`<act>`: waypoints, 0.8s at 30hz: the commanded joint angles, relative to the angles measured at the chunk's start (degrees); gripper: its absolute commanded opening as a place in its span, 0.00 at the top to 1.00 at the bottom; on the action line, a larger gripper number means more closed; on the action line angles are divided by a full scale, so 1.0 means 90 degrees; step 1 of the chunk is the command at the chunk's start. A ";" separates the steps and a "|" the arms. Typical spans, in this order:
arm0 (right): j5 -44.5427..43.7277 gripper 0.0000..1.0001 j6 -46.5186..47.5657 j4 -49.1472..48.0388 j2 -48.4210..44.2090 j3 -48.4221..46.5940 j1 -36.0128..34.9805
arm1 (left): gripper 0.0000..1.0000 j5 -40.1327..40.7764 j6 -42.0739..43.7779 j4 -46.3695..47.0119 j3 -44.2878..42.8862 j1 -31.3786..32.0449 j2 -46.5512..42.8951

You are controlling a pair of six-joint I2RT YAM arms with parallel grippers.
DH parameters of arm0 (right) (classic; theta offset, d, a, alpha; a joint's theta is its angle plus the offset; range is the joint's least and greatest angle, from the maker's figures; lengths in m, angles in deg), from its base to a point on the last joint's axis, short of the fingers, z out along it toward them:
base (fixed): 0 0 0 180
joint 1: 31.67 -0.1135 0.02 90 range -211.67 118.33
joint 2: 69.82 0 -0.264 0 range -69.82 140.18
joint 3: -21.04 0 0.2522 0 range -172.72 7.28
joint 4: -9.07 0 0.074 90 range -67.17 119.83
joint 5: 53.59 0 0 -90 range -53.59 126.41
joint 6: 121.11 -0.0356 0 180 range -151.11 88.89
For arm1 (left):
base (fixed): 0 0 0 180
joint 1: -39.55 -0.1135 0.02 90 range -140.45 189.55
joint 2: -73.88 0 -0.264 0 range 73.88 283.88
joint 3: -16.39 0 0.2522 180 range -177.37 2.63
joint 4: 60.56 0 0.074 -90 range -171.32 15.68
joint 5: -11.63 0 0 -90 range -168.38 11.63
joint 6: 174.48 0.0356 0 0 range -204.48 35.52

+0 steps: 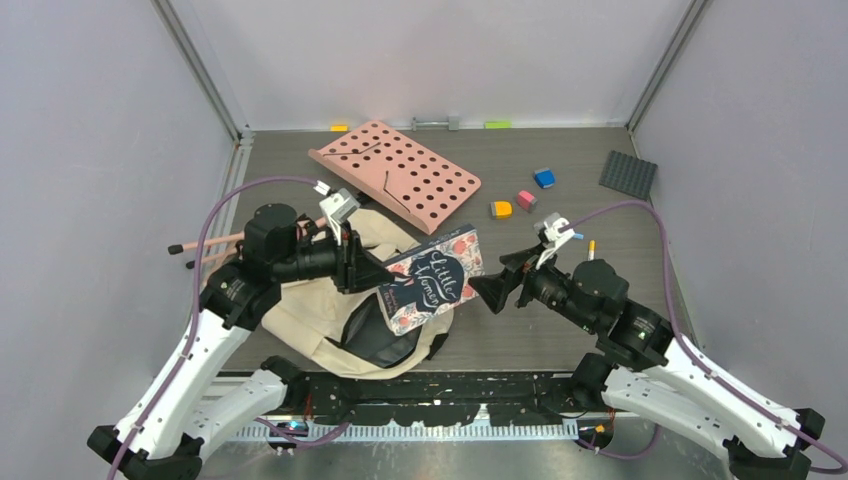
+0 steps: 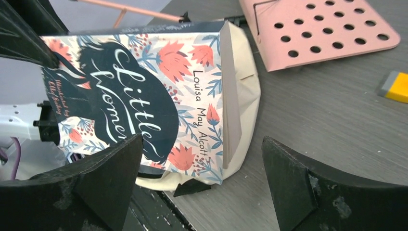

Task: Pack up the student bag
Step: Pick up the book at the corner of the board.

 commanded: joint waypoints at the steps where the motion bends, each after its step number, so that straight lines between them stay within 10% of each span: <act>1: 0.0477 0.01 -0.0060 -0.0165 0.0363 -0.0109 0.0023 | 1.00 -0.0618 -0.0067 0.0914 -0.0143 0.0021 -0.0286; 17: 0.2083 0.02 -0.0204 -0.1457 0.0639 -0.0058 0.0169 | 1.00 -0.1645 -0.0235 0.1080 -0.0347 0.0021 -0.0424; 24: 0.2197 0.35 -0.0641 -0.2001 0.0311 0.0221 0.0173 | 1.00 -0.1616 -0.0321 0.1288 -0.0311 0.0021 -0.0406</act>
